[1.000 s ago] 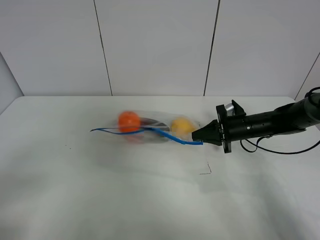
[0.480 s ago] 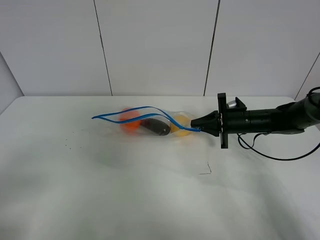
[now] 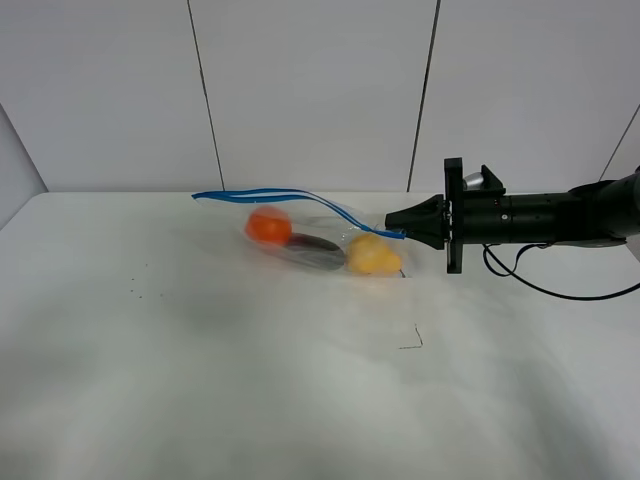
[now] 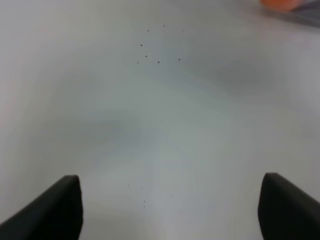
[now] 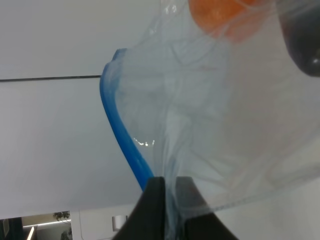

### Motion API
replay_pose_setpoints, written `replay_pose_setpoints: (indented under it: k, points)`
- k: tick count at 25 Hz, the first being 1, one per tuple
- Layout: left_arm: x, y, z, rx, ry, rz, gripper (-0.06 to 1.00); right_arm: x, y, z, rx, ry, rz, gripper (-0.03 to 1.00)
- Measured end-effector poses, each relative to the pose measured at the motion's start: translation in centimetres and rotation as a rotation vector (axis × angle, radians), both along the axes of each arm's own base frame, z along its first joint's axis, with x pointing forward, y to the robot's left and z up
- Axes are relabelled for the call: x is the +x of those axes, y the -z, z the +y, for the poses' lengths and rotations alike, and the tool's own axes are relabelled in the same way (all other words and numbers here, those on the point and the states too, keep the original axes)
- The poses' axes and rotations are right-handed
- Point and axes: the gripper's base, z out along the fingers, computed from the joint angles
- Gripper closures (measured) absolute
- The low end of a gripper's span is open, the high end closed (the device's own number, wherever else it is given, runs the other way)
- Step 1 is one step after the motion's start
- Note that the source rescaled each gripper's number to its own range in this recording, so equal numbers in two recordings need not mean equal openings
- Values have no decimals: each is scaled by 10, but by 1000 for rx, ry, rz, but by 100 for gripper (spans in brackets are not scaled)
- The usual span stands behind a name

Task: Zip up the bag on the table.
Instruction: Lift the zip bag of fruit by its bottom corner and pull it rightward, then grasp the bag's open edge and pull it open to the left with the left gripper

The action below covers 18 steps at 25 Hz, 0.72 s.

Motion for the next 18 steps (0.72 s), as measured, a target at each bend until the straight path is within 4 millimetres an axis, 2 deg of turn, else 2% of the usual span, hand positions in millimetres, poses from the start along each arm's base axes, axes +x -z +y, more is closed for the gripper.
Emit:
replay_pose_setpoints:
  k: [8,14,18]
  points:
    - [0,0,0,0,0,0,-2,0,0,1,0,-4,1,96]
    - [0,0,0,0,0,0,-2,-6,0,26,-3,-72,-5,96]
    - [0,0,0,0,0,0,-2,-7,0,30,0,-80,-11,96]
